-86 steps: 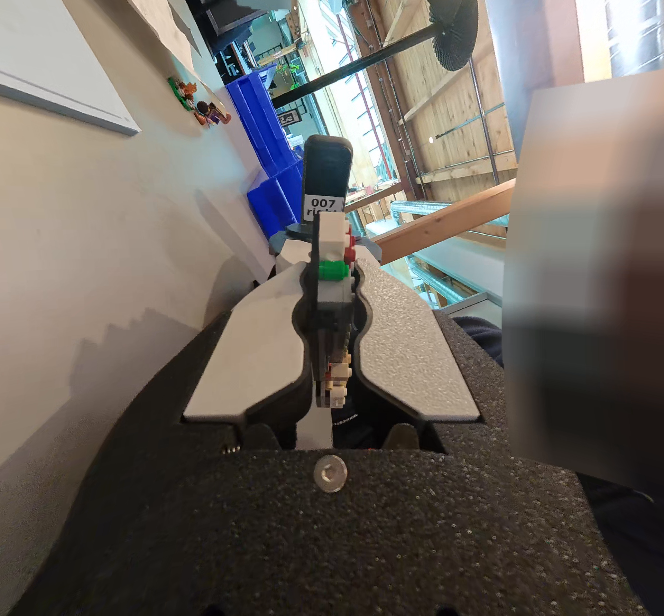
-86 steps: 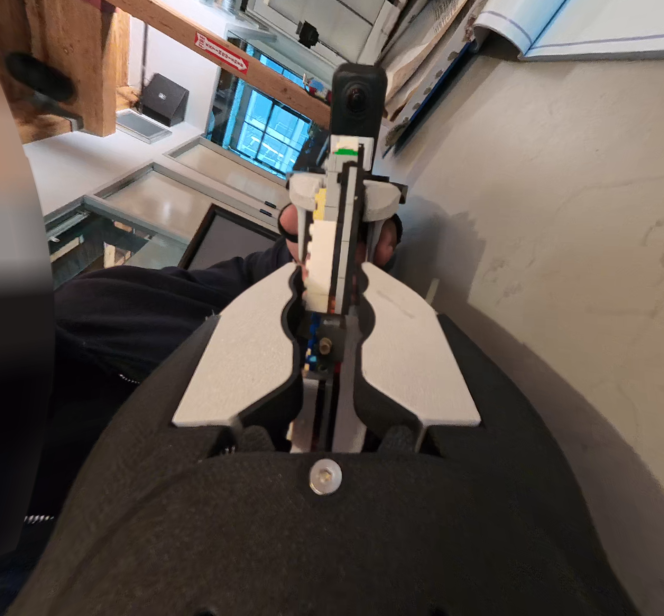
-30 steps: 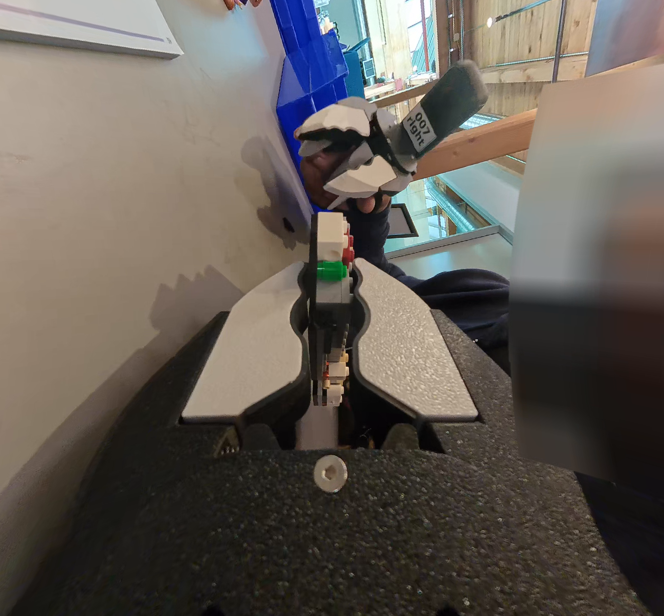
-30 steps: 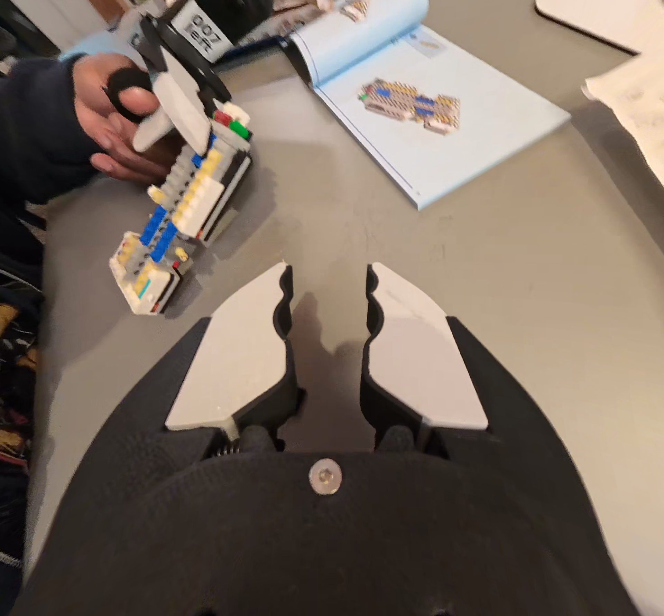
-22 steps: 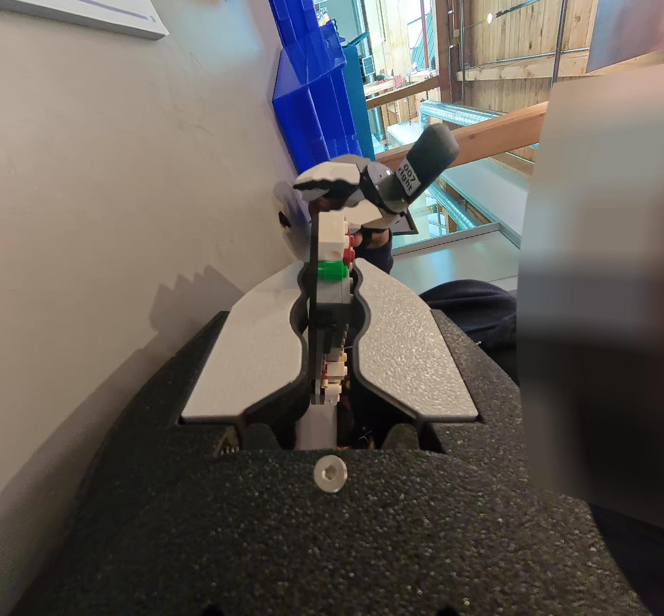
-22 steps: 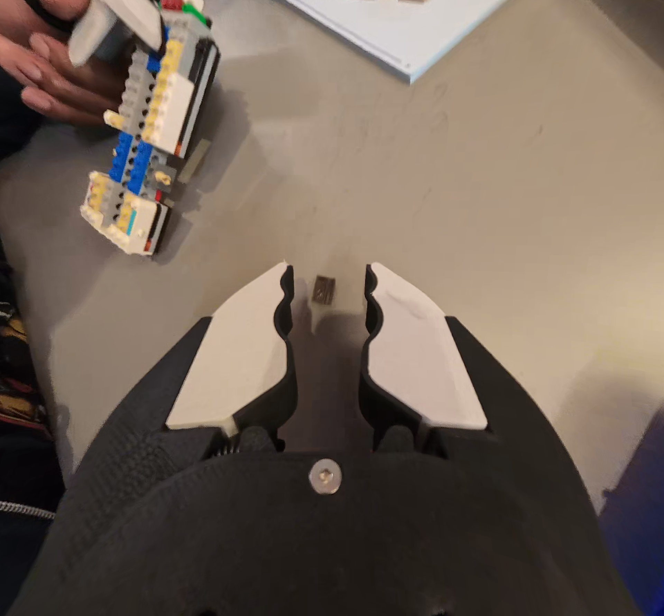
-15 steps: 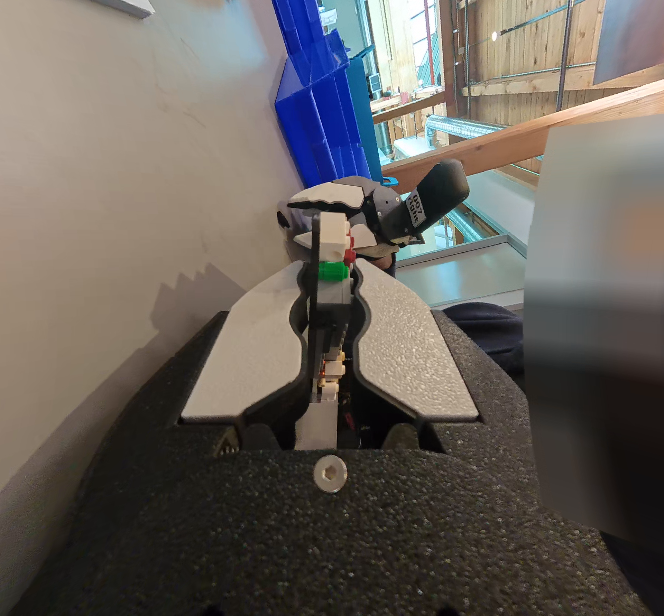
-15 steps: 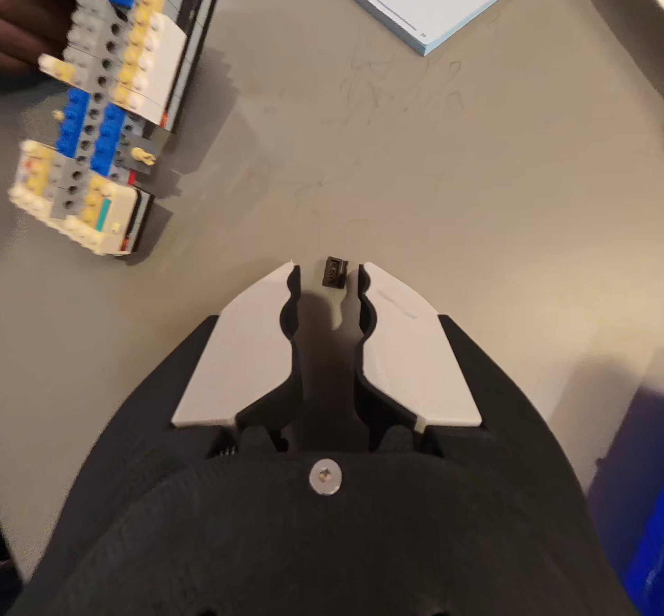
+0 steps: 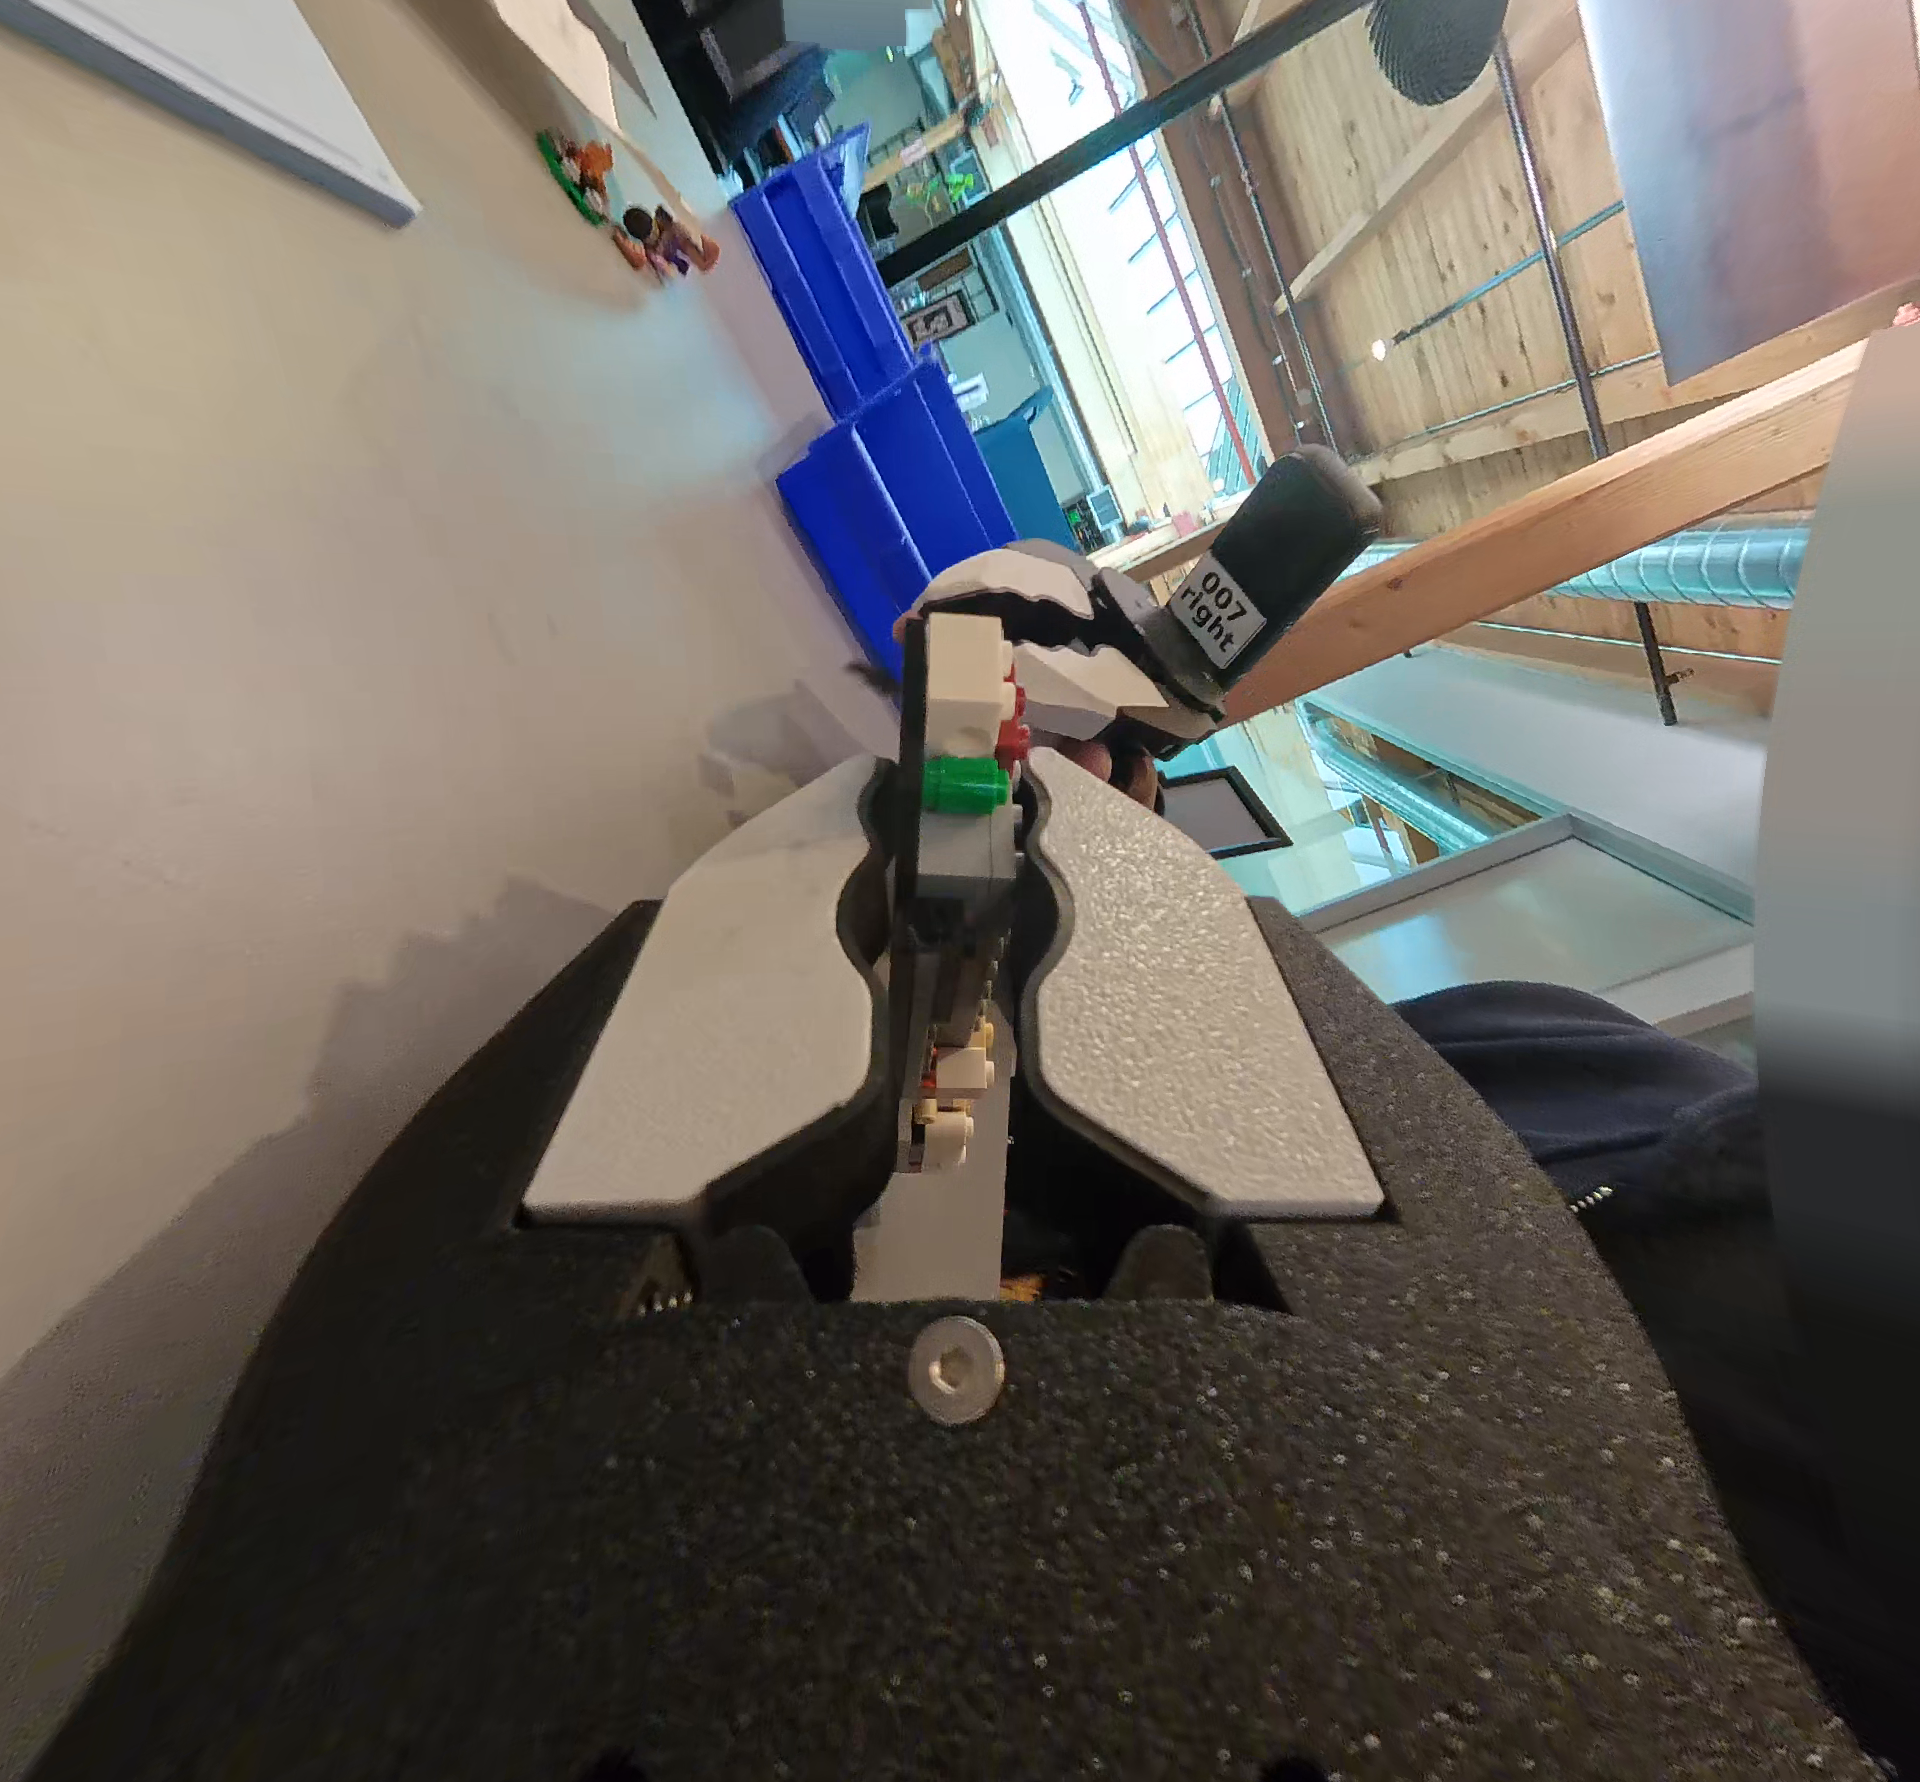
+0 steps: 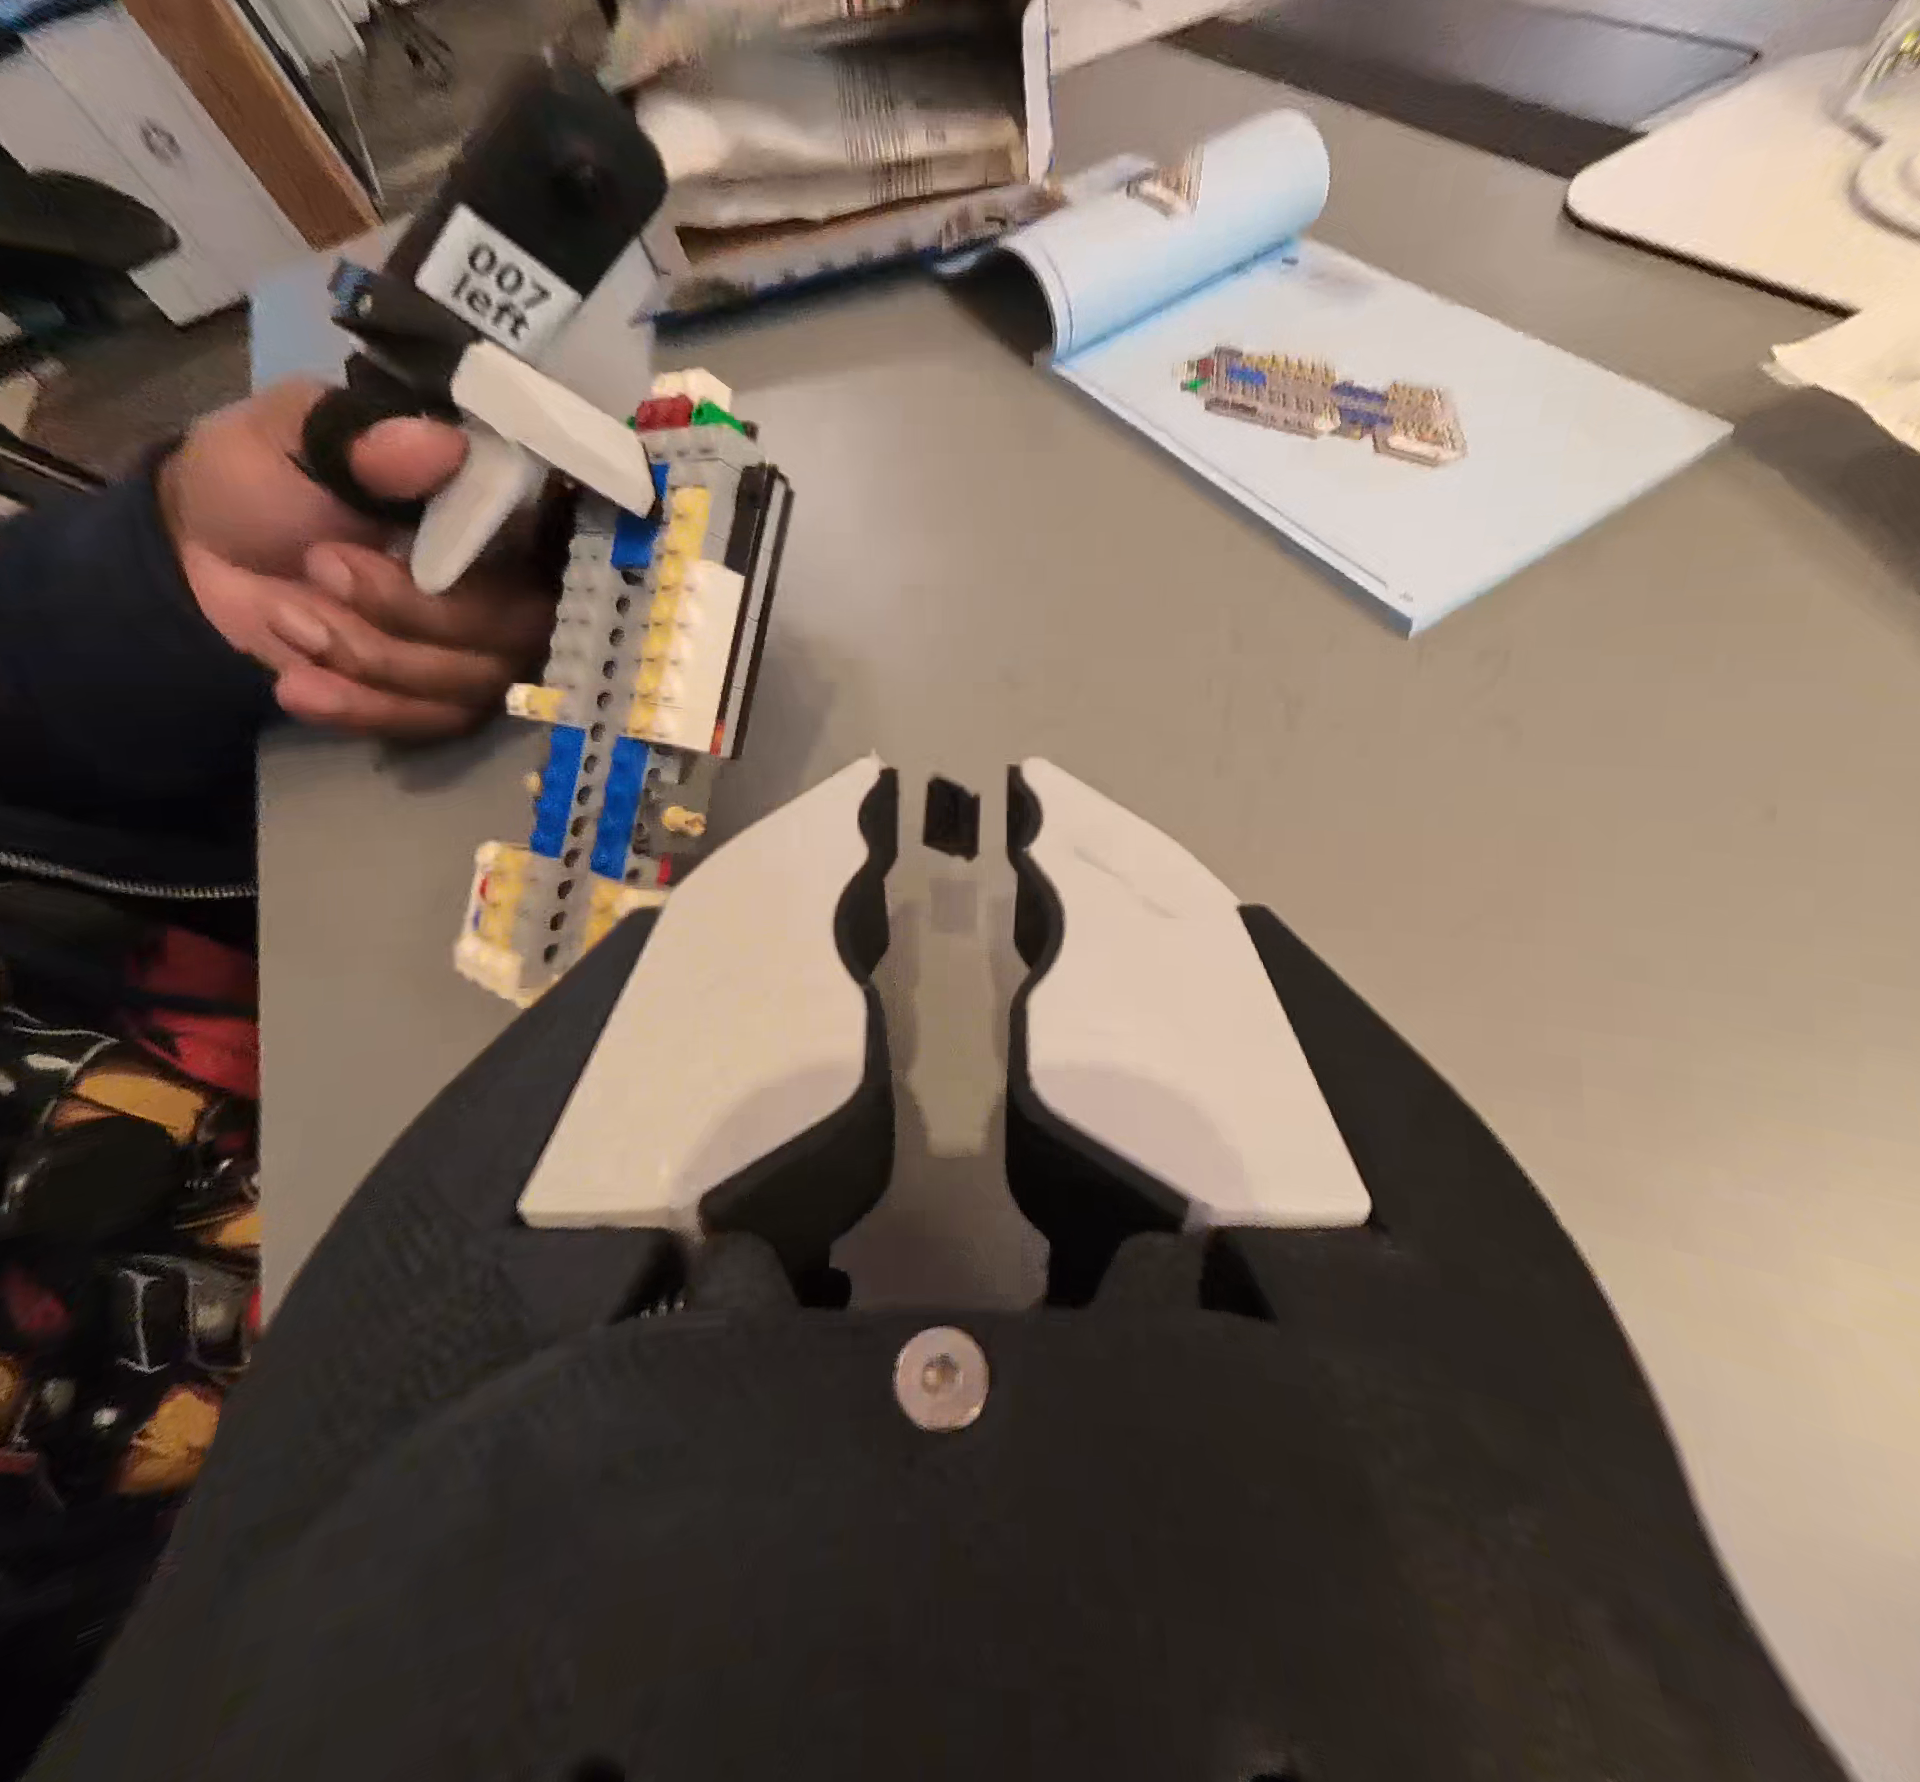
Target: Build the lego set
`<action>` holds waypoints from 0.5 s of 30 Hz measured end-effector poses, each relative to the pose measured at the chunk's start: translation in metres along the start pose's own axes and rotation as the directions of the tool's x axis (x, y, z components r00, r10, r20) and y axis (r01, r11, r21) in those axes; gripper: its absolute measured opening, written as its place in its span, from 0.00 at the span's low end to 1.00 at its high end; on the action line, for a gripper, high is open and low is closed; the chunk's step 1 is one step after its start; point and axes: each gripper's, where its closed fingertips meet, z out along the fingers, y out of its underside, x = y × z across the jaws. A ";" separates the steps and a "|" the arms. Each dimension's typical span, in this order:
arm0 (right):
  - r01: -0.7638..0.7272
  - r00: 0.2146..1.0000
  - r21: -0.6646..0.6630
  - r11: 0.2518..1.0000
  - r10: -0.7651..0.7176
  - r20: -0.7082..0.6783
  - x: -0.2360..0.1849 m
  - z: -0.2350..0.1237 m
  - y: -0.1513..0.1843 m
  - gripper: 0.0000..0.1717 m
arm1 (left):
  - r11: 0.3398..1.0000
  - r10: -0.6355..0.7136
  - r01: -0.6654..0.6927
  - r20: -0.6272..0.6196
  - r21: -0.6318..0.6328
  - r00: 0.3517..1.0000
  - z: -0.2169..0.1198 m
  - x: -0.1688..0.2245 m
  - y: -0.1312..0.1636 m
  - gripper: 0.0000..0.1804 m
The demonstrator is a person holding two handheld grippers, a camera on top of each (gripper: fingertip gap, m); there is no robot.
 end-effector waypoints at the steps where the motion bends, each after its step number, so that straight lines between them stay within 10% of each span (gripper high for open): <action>1: -0.005 1.000 0.013 1.000 0.005 0.008 -0.001 0.000 -0.001 0.13 | 1.000 0.013 -0.013 -0.002 0.021 1.000 -0.003 0.002 -0.002 0.11; 15: 0.126 0.991 -0.218 0.968 -0.113 0.071 -0.010 0.021 0.047 0.14 | 0.994 0.091 -0.094 0.063 0.051 0.994 -0.027 0.001 -0.003 0.11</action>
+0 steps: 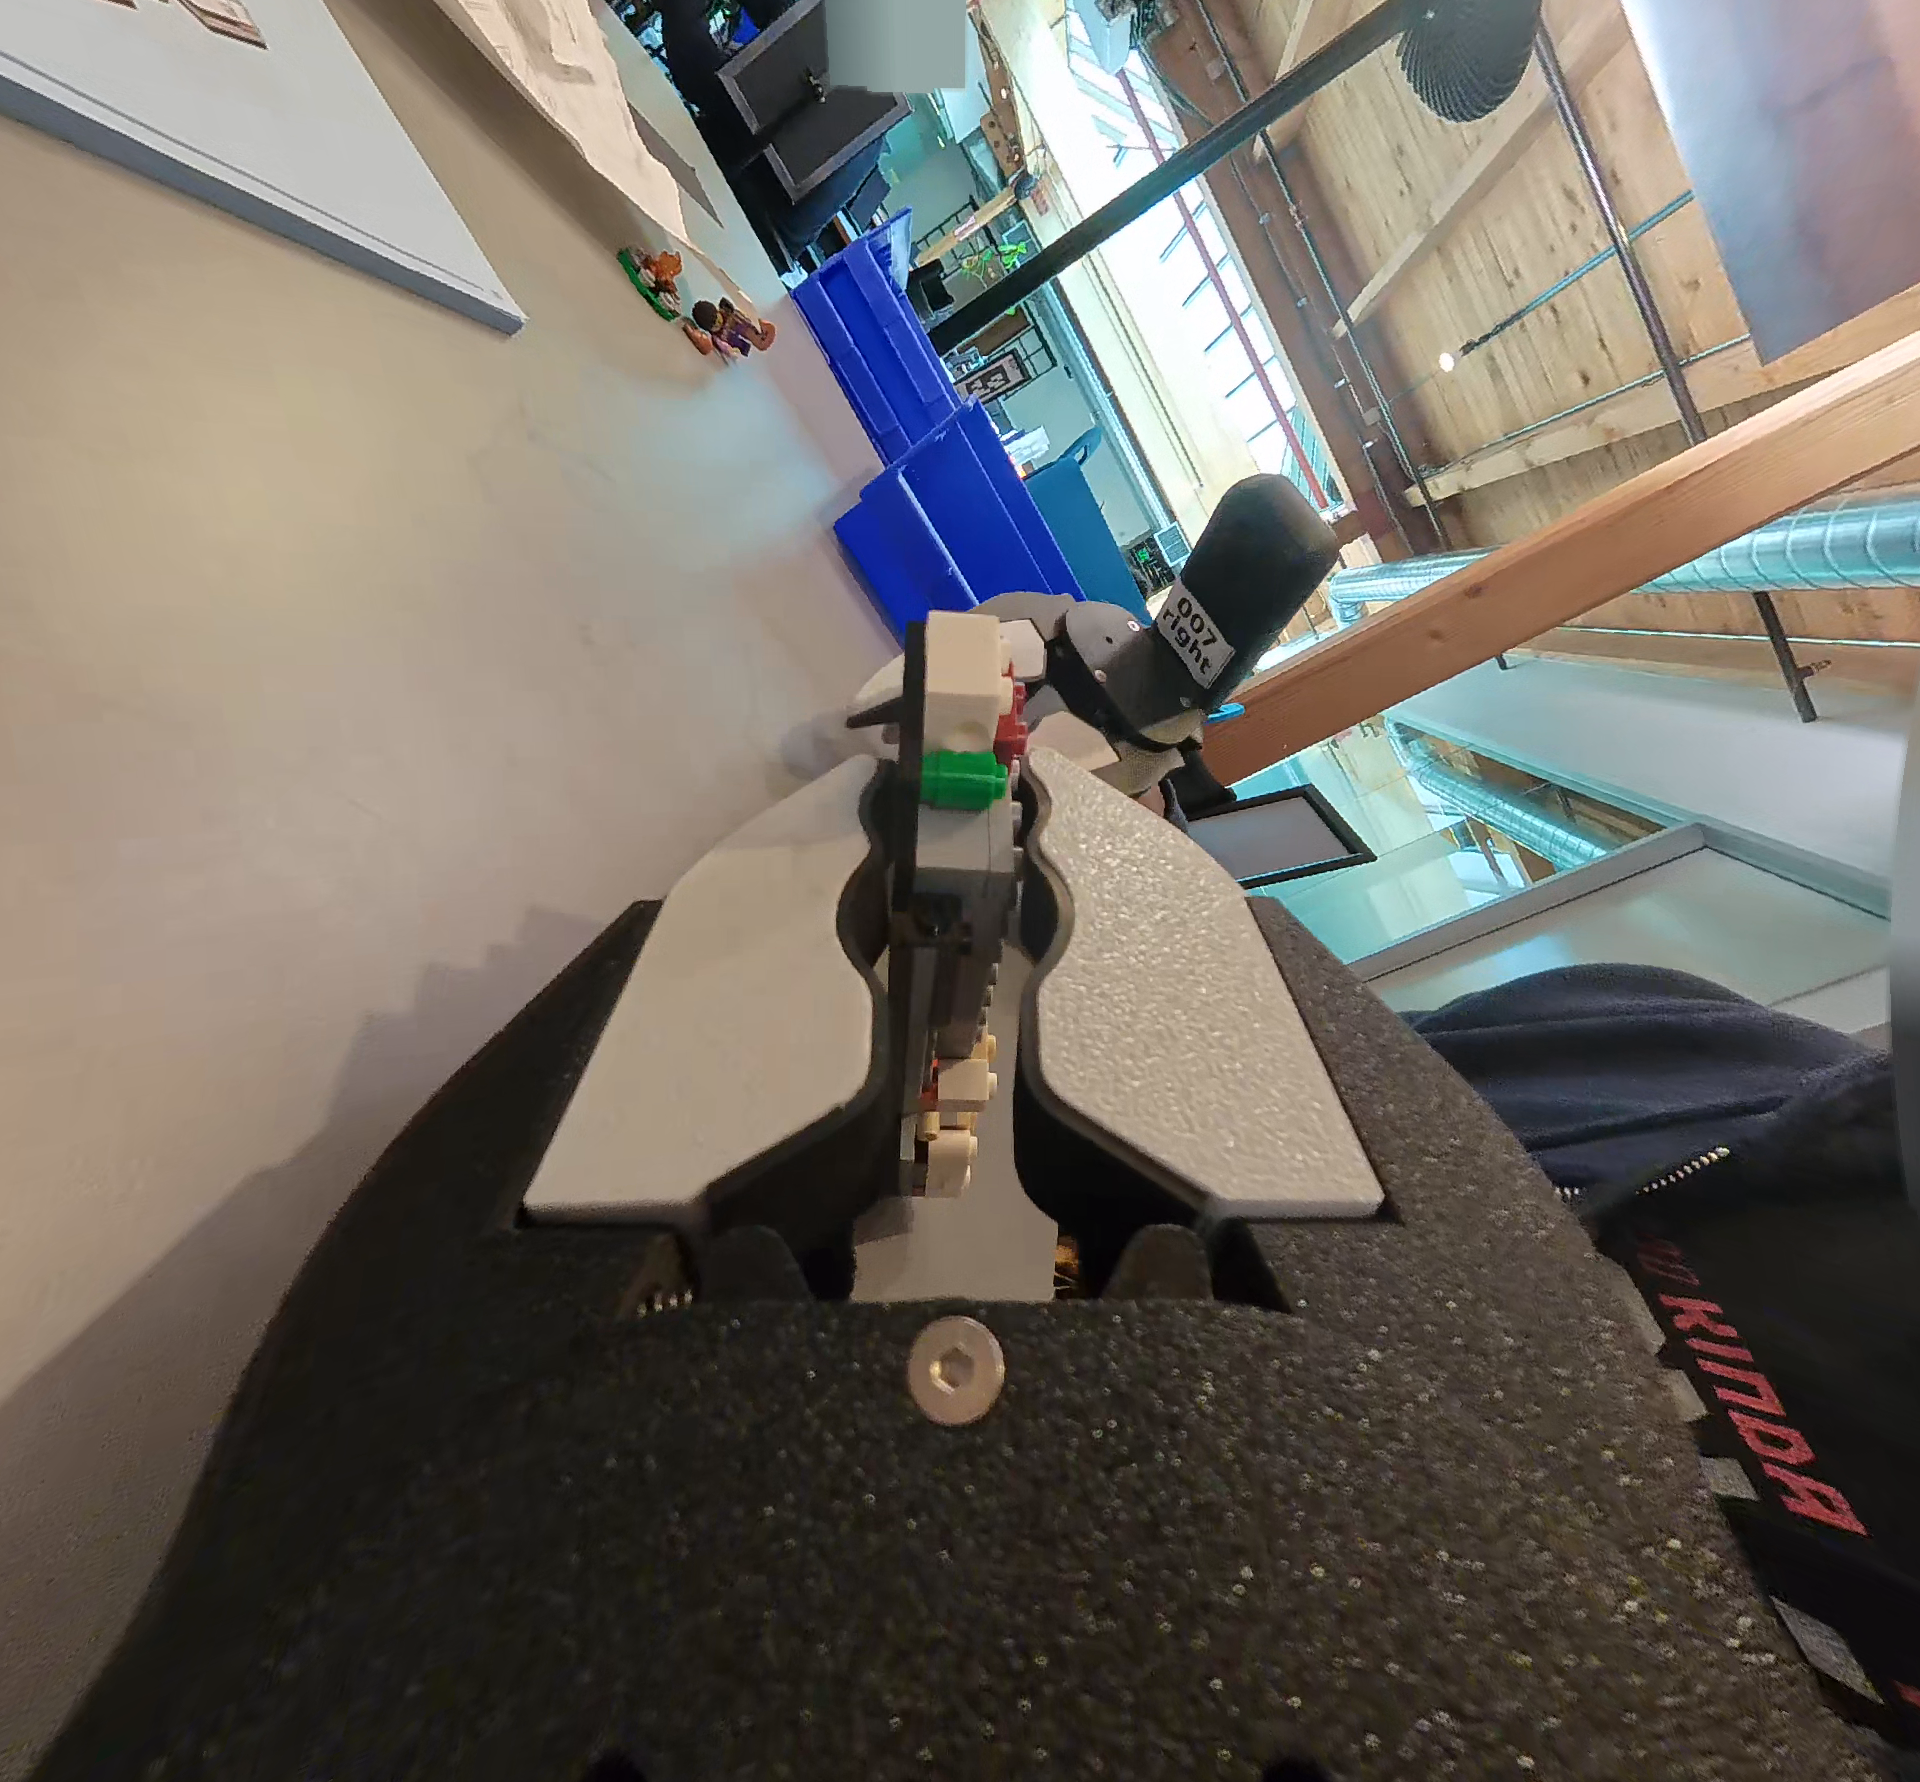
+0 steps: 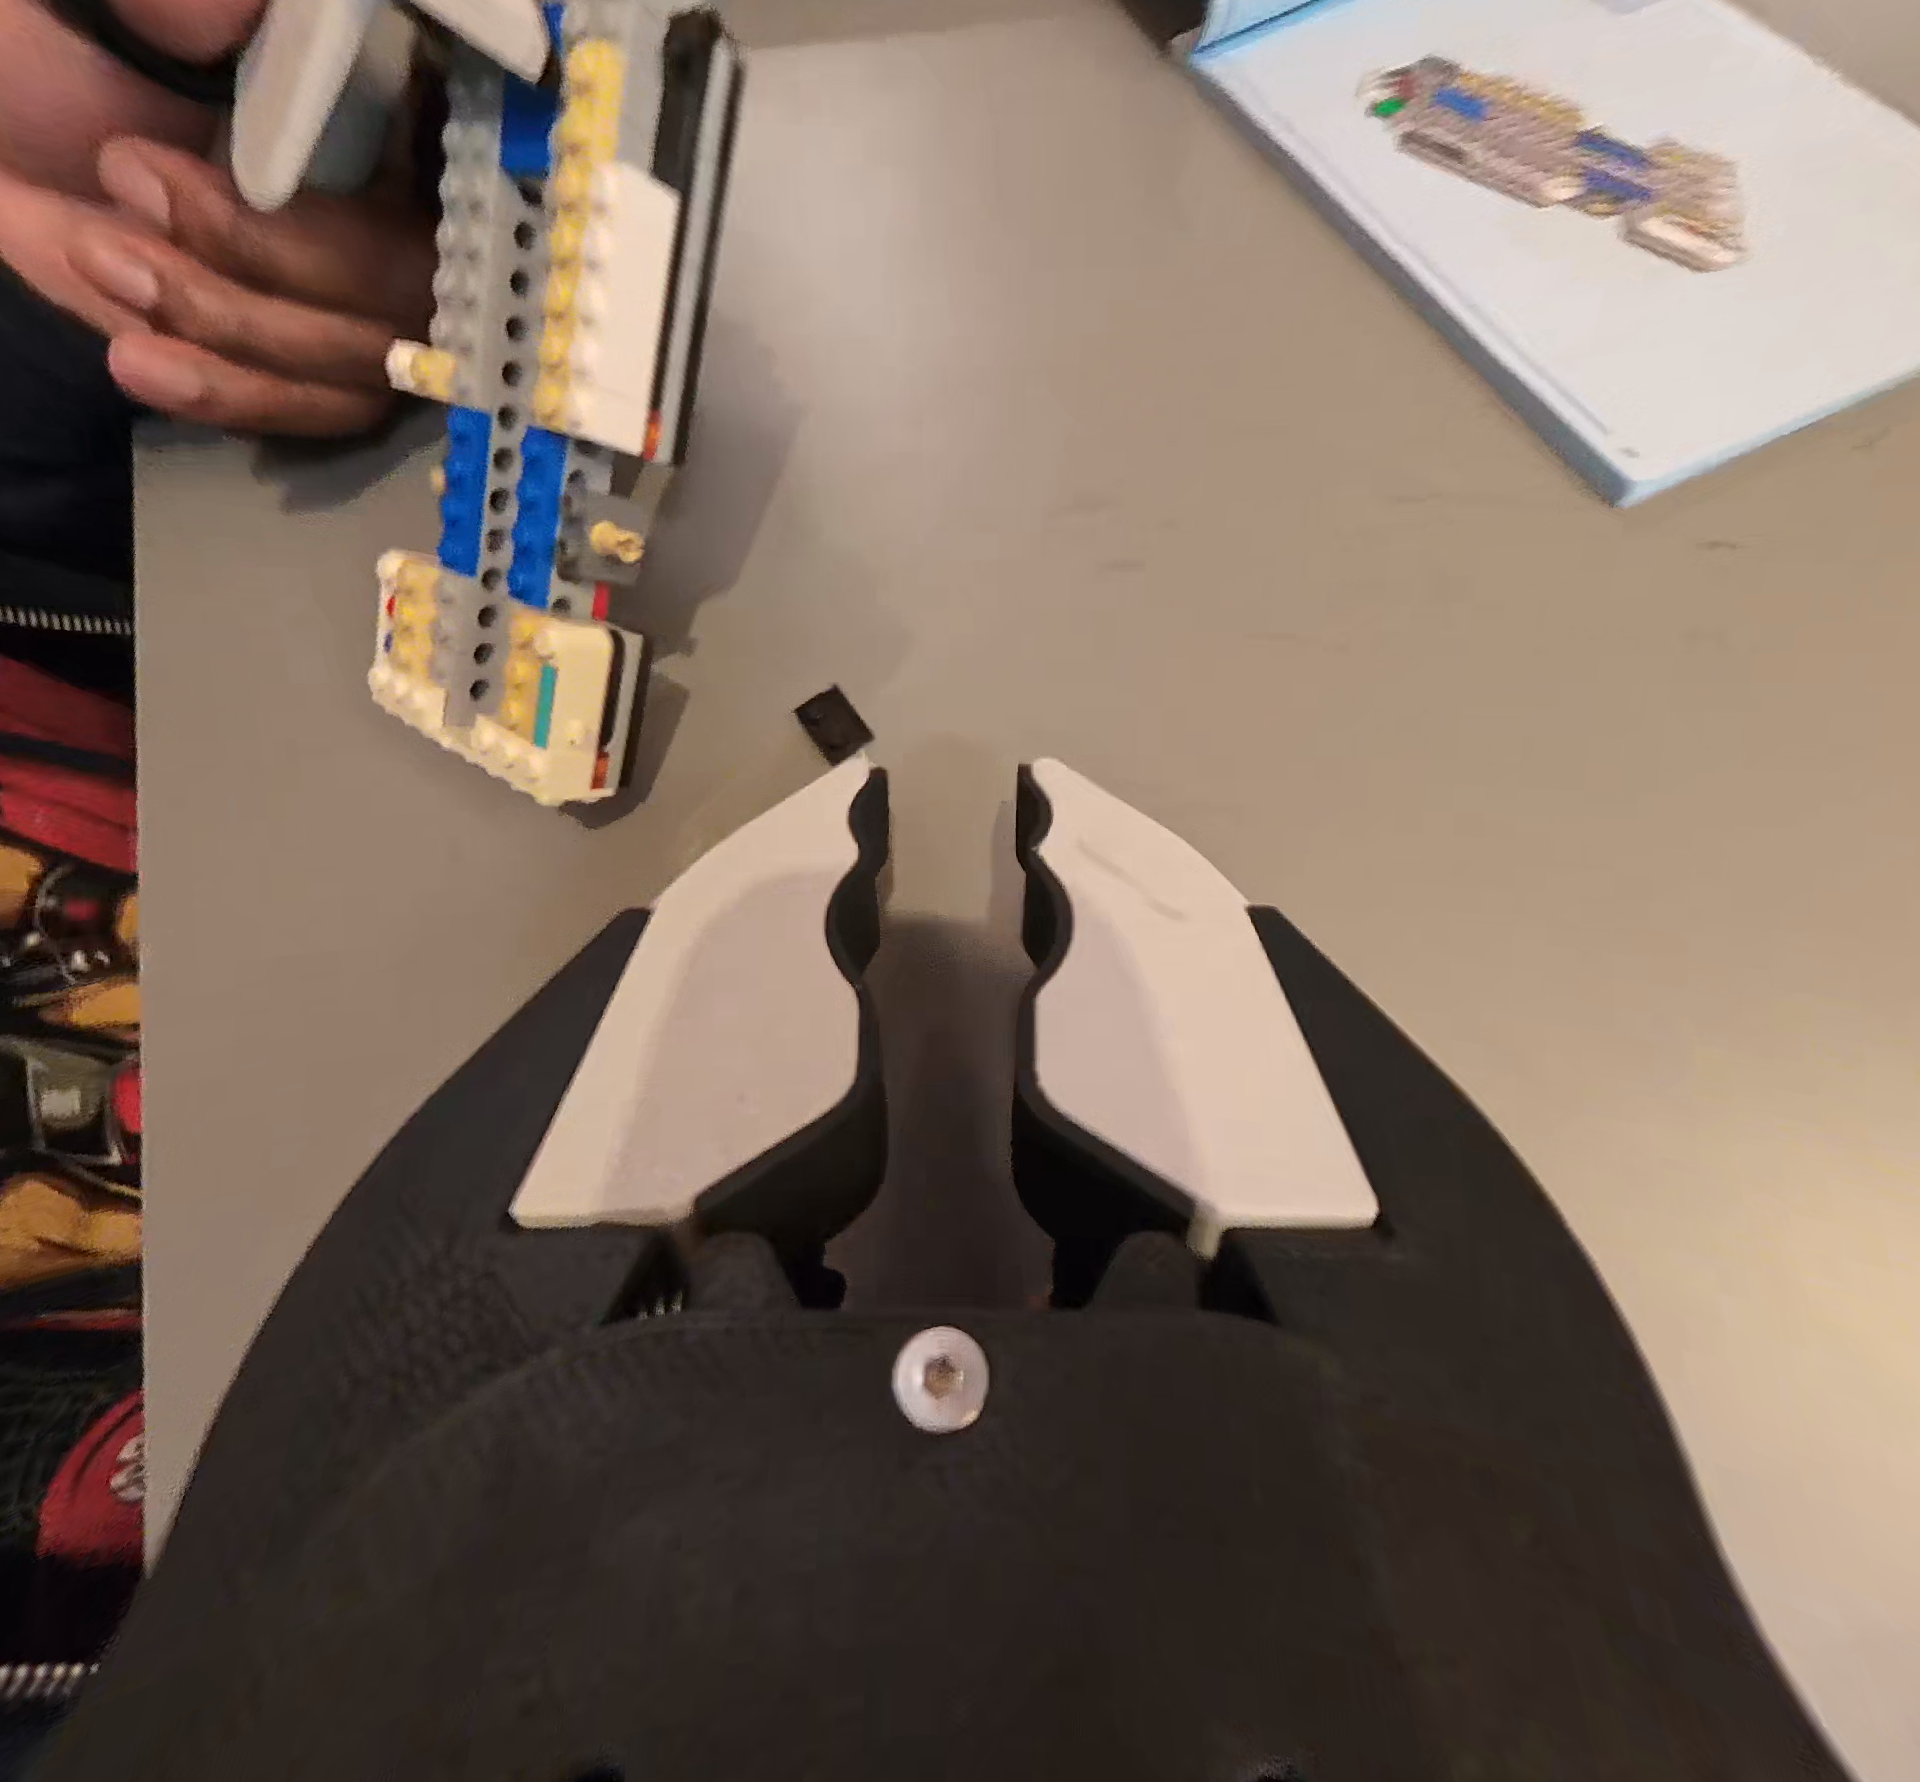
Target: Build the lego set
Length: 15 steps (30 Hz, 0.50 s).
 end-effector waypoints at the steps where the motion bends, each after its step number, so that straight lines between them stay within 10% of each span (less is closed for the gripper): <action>1: 0.031 0.999 -0.022 0.999 -0.031 0.010 -0.004 0.003 0.001 0.14 | 1.000 0.001 -0.001 -0.001 0.001 1.000 -0.001 0.000 0.000 0.11; 15: 0.185 0.980 -0.238 0.954 -0.160 0.121 -0.042 0.034 0.010 0.14 | 0.979 -0.153 0.157 -0.033 0.128 0.988 -0.025 0.006 0.005 0.11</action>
